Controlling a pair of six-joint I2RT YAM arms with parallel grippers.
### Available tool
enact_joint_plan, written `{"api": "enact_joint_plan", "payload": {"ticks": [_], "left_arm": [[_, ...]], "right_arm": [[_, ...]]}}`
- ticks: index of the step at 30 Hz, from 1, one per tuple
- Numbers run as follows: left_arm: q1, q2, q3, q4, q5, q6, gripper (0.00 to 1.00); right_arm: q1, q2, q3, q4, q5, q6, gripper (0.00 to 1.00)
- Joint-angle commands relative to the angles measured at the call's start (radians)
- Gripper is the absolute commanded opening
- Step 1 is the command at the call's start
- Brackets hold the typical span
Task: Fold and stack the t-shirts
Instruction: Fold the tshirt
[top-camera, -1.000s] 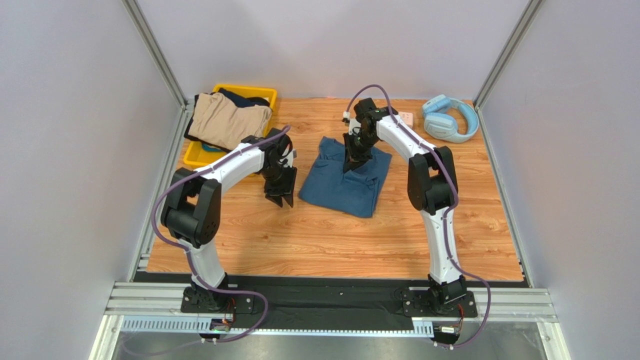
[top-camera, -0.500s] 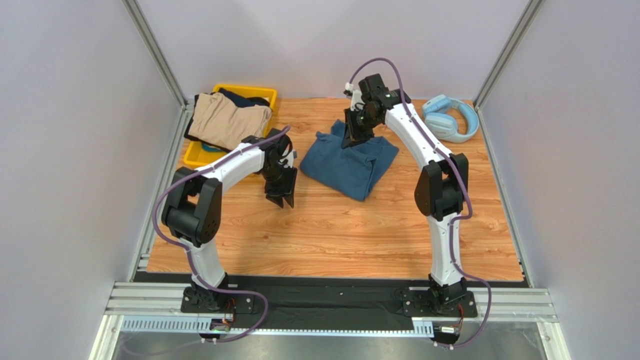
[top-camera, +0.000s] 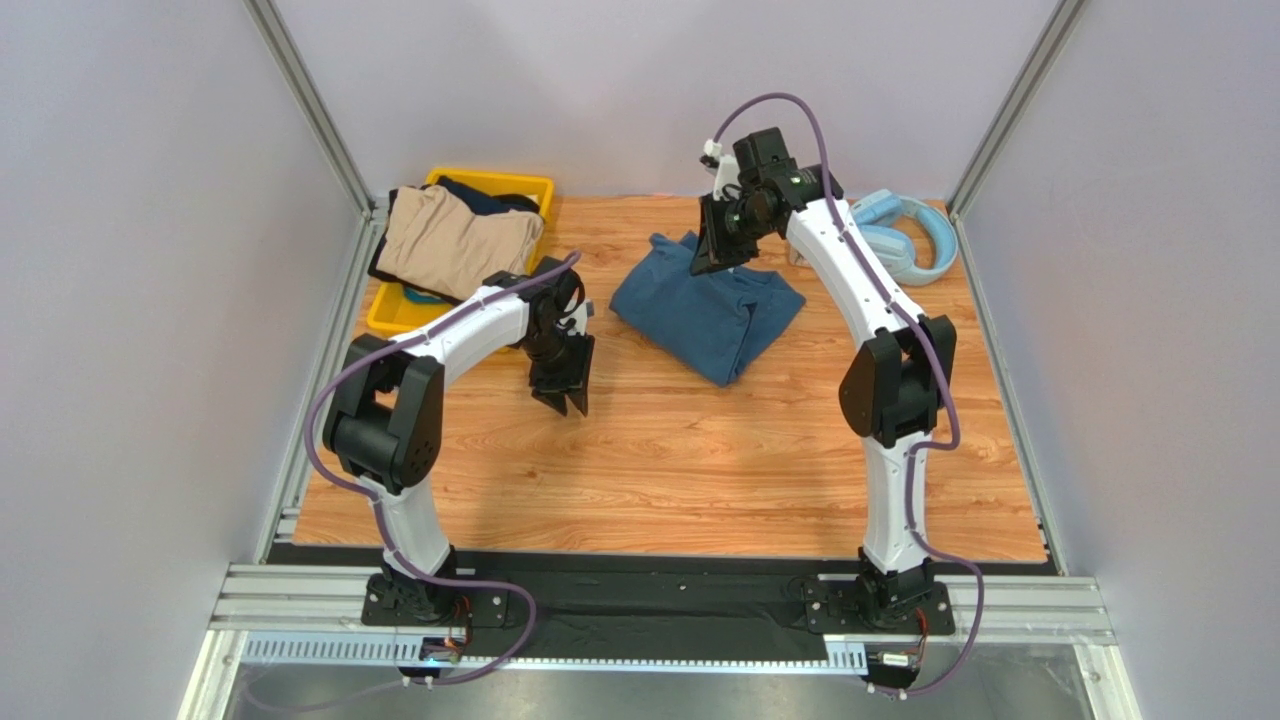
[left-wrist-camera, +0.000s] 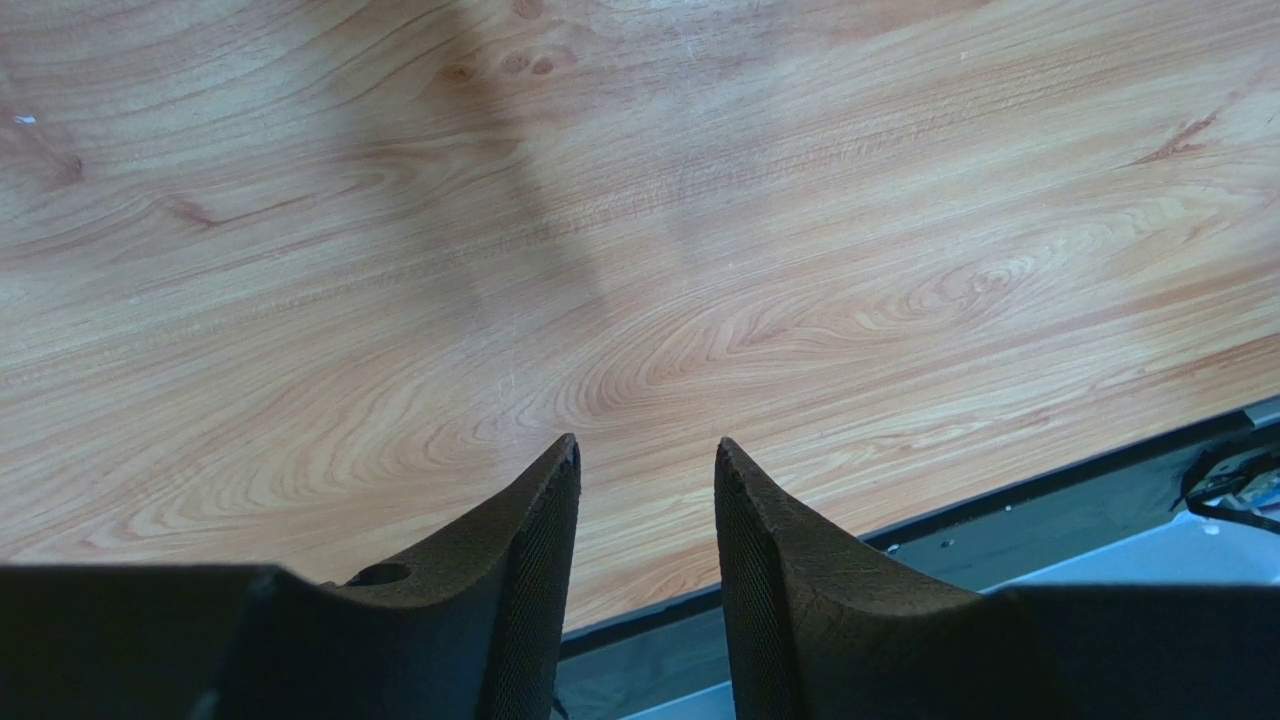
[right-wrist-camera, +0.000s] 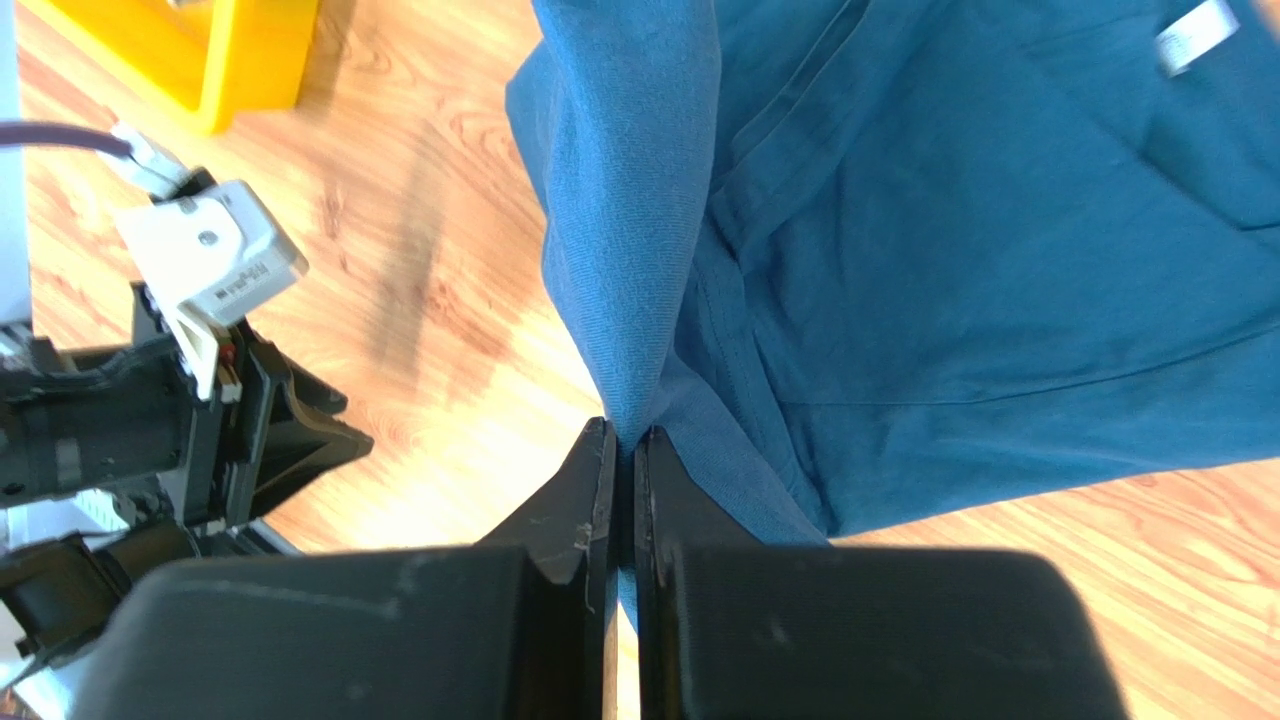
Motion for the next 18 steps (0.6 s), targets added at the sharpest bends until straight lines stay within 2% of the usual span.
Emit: {"api": "enact_joint_plan", "payload": {"ticks": [1, 18], "left_arm": [[0.001, 0.004, 0.027, 0.001, 0.015, -0.001, 0.45], [0.001, -0.001, -0.009, -0.005, 0.025, -0.011, 0.45]], "right_arm": [[-0.029, -0.071, 0.077, 0.054, 0.023, 0.02, 0.0], [-0.155, 0.123, 0.146, 0.123, -0.062, 0.048, 0.0]]}}
